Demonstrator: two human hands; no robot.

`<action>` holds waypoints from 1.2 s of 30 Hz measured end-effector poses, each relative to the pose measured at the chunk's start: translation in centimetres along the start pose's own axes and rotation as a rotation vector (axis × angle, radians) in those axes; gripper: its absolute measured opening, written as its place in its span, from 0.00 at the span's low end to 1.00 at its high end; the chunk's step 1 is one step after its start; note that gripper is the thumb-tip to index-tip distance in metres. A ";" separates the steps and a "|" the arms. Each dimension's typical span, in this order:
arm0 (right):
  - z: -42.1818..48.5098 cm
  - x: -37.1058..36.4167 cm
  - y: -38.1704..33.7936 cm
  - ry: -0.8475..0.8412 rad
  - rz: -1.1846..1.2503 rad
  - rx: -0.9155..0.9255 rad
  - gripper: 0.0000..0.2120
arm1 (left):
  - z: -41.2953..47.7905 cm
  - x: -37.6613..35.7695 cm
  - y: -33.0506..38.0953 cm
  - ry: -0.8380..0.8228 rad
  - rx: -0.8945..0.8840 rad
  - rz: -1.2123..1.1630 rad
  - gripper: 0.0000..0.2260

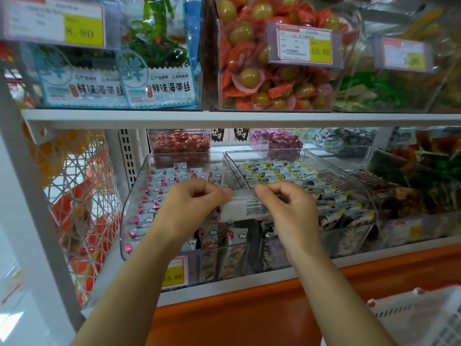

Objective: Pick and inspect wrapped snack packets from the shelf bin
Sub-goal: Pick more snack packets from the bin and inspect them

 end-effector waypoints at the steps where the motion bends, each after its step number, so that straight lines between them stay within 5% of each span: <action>1: 0.0 0.0 0.0 -0.024 0.013 -0.009 0.10 | 0.0 0.2 0.1 0.003 0.020 -0.039 0.12; 9: 0.0 -0.2 0.4 -0.048 0.127 -0.112 0.09 | 0.2 0.8 -0.2 -0.012 0.036 -0.152 0.13; 13: 0.0 -0.4 0.7 -0.036 0.167 -0.180 0.07 | 0.0 0.5 -0.3 -0.151 0.057 -0.063 0.12; 20: 0.9 0.9 1.2 -0.363 0.380 -0.386 0.07 | 0.1 0.8 -0.6 -0.102 0.040 -0.056 0.08; 29: 1.2 1.8 1.6 -0.411 0.353 -0.385 0.07 | 0.4 0.3 -1.2 -0.135 0.035 -0.060 0.08; 36: -0.2 -0.8 0.9 -0.268 0.393 -0.357 0.10 | 1.1 0.4 -1.9 0.112 0.012 -0.107 0.07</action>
Point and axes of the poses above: each hand's wrist, its own z-axis towards the middle knuckle, its own x-axis out of the back of the hand, y = z × x, the point moved 2 cm from there along z, towards the middle knuckle, and after that the axes turned 13 degrees about -z, right-handed, at the moved point
